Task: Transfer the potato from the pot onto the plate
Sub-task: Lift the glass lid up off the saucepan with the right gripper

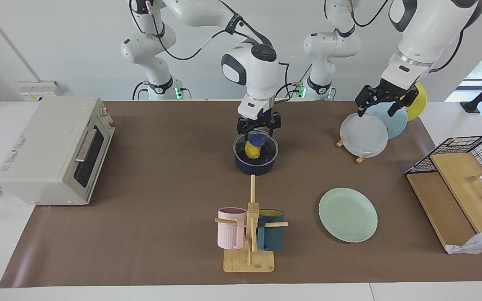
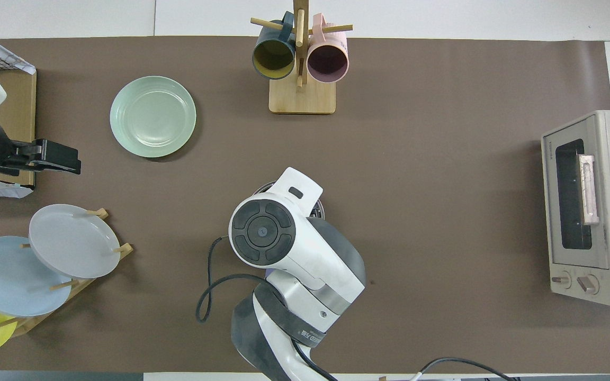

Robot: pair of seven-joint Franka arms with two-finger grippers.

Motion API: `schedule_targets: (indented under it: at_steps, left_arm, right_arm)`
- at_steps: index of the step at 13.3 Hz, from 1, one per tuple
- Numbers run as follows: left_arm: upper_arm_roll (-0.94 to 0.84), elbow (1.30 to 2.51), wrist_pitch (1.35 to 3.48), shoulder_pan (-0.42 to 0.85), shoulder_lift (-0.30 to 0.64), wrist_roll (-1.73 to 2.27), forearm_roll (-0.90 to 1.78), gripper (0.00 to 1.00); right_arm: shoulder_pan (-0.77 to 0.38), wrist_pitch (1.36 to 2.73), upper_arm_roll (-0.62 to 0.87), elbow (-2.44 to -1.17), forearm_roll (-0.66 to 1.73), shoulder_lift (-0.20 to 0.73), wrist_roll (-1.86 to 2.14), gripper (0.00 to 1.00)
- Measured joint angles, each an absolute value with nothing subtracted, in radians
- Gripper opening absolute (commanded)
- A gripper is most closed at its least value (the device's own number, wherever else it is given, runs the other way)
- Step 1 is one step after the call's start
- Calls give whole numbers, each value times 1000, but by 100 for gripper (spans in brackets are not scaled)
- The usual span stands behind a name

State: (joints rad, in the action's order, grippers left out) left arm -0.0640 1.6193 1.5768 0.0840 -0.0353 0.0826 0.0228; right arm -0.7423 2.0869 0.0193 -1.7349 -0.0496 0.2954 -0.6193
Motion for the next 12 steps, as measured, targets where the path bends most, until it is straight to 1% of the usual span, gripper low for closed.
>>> schedule_targets:
  at_steps: [1,2,8,9,11,12]
  left_arm:
    - [-64,1619,1577,84,-35,83,23,100]
    - [-64,1619,1577,84,-35,83,23,100]
    - [-64,1619,1578,84,-35,83,23,100]
    - [-64,1619,1578,84,-35,83,23,100]
    - [-64,1619,1578,84,-35,83,23,100]
    - [-64,1619,1578,84,-35,83,23,100]
  right_arm:
    - [-743,2089,19,-1744,-55,295,-619,99]
    - [-743,2099,19,-1755,-65,295,-619,96]
    - [-743,2128,19,-1772,-71,294,-619,70]
    - [-743,2128,19,-1772,-71,293,-619,68]
    - [-743,2129,19,-1772,-71,292,-619,57]
    - [-743,2129,19,-1772,-71,292,-619,56]
